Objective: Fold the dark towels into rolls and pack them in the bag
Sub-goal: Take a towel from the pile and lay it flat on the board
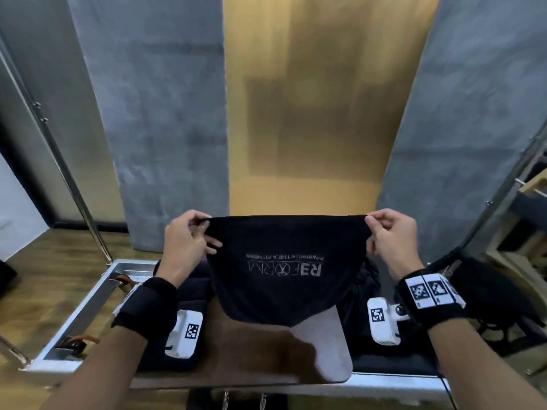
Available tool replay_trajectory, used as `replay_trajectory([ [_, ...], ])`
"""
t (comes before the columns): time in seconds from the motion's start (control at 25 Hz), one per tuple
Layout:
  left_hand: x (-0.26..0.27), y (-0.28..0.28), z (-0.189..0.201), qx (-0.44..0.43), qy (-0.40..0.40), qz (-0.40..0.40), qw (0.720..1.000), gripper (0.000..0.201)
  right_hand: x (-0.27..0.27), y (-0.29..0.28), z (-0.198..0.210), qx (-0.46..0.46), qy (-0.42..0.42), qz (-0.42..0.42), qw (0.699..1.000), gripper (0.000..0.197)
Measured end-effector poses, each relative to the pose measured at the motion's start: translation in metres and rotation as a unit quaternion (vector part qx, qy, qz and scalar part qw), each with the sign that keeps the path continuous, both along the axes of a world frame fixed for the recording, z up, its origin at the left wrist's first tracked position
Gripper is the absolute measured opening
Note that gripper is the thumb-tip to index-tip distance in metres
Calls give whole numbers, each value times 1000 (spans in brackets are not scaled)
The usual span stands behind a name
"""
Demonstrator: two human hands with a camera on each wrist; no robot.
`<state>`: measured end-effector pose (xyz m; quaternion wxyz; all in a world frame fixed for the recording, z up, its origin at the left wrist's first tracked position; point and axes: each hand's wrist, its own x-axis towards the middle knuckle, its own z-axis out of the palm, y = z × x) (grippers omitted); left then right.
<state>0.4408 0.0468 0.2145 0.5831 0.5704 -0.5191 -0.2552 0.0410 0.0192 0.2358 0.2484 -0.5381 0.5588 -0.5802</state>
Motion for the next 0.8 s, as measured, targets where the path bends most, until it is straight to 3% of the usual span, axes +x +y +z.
replay_trajectory([
  [0.2, -8, 26, 1, -86, -41, 8, 995, 24, 8, 33, 5, -31, -59, 70, 995, 25],
  [0.4, 9, 42, -6, -17, -34, 31, 999, 28, -1, 44, 2, 35, 42, 4, 999, 23],
  [0.56, 3, 46, -7, -26, 51, -26, 998, 25, 13, 47, 0, -7, -46, 54, 997, 27],
  [0.64, 2, 47, -11, -39, 51, -41, 997, 24, 17, 46, -2, -14, -84, 77, 993, 25],
  [0.8, 15, 50, -13, -10, 40, -15, 999, 20, 12, 51, -3, 39, -47, 42, 997, 11],
])
